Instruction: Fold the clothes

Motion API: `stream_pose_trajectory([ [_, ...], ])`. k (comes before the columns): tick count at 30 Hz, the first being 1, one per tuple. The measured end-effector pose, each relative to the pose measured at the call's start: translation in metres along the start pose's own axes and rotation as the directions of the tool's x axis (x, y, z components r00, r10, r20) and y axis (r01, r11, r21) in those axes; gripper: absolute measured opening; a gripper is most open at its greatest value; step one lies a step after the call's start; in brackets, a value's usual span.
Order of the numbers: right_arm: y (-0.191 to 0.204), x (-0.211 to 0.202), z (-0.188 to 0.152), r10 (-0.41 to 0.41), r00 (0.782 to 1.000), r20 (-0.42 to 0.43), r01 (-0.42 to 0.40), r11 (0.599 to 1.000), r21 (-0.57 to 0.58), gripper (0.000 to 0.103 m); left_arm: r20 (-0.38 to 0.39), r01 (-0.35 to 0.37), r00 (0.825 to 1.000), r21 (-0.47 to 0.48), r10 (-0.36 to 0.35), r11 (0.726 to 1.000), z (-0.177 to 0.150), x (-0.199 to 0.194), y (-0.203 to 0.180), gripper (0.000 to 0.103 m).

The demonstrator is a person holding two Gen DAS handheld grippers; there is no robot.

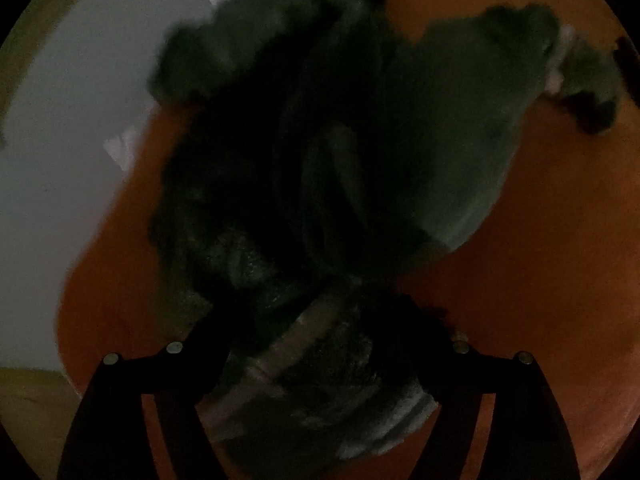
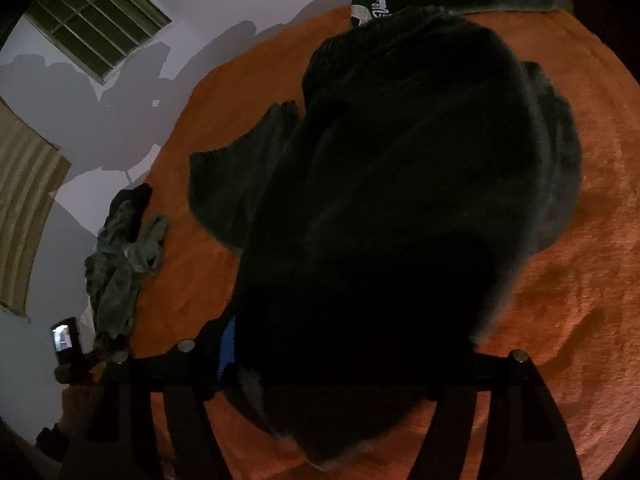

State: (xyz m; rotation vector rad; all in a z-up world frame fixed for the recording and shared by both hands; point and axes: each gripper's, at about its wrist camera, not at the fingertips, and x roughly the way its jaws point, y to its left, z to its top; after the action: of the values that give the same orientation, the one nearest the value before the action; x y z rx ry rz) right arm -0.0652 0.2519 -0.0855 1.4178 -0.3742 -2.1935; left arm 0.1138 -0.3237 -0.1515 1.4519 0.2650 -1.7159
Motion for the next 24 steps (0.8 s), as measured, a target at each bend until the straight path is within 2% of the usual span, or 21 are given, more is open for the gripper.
stream_pose_trajectory([
  [2, 0.004, 0.003, -0.001, -0.003, 1.000, -0.002, 0.003, 1.000, -0.012, 0.073, -0.012, 0.039, 0.999, -0.085, -0.040, 0.996, 0.004, 0.010, 0.013, 0.078],
  [3, 0.005, 0.003, 0.000, -0.006, 1.000, -0.002, 0.006, 1.000, -0.015, 0.073, -0.017, 0.058, 0.998, -0.128, -0.061, 0.990, 0.007, 0.015, 0.019, 0.074],
  [4, 0.005, 0.004, 0.000, -0.007, 1.000, -0.002, 0.007, 1.000, -0.016, 0.073, -0.021, 0.076, 0.996, -0.171, -0.081, 0.982, 0.009, 0.020, 0.025, 0.051],
  [6, 0.004, 0.002, 0.000, -0.005, 1.000, -0.003, 0.005, 1.000, -0.011, 0.073, -0.021, 0.076, 0.996, -0.247, -0.084, 0.966, 0.014, 0.023, 0.042, 0.026],
  [7, 0.003, 0.001, 0.000, -0.003, 1.000, -0.003, 0.003, 1.000, -0.008, 0.073, -0.015, 0.060, 0.998, -0.278, -0.067, 0.959, 0.017, 0.022, 0.053, 0.023],
  [9, 0.002, 0.001, -0.003, -0.004, 1.000, 0.000, 0.004, 1.000, -0.003, 0.073, 0.012, 0.002, 1.000, -0.324, 0.002, 0.946, 0.025, 0.017, 0.078, 0.021],
  [11, 0.003, 0.003, -0.004, -0.008, 1.000, 0.002, 0.008, 1.000, 0.003, 0.073, 0.044, -0.076, 0.994, -0.370, 0.100, 0.926, 0.039, 0.011, 0.109, 0.021],
  [14, 0.004, 0.004, -0.004, -0.008, 1.000, 0.006, 0.007, 1.000, 0.013, 0.073, 0.091, -0.190, 0.961, -0.468, 0.261, 0.863, 0.074, 0.006, 0.169, 0.021],
  [16, 0.004, 0.004, -0.003, -0.001, 1.000, 0.007, 0.001, 1.000, 0.021, 0.073, 0.076, -0.266, 0.932, -0.522, 0.355, 0.810, 0.096, 0.014, 0.216, 0.022],
  [17, 0.004, 0.005, -0.003, 0.003, 1.000, 0.007, -0.003, 1.000, 0.025, 0.073, 0.055, -0.288, 0.926, -0.537, 0.373, 0.793, 0.105, 0.021, 0.236, 0.023],
  [19, 0.005, 0.007, -0.002, 0.005, 1.000, 0.004, -0.005, 1.000, 0.028, 0.073, -0.012, -0.251, 0.956, -0.549, 0.293, 0.797, 0.118, 0.041, 0.265, 0.031],
  [21, 0.007, 0.009, -0.002, 0.005, 1.000, -0.001, -0.005, 1.000, 0.030, 0.073, -0.064, -0.168, 0.985, -0.593, 0.162, 0.787, 0.117, 0.052, 0.280, 0.039],
  [23, 0.008, 0.009, 0.000, 0.003, 1.000, -0.005, -0.003, 1.000, 0.031, 0.073, -0.011, -0.044, 0.999, -0.654, 0.048, 0.755, 0.101, 0.041, 0.271, 0.052],
  [24, 0.009, 0.009, 0.000, 0.003, 1.000, -0.003, -0.003, 1.000, 0.031, 0.073, 0.020, 0.014, 1.000, -0.671, -0.001, 0.741, 0.095, 0.036, 0.265, 0.062],
])
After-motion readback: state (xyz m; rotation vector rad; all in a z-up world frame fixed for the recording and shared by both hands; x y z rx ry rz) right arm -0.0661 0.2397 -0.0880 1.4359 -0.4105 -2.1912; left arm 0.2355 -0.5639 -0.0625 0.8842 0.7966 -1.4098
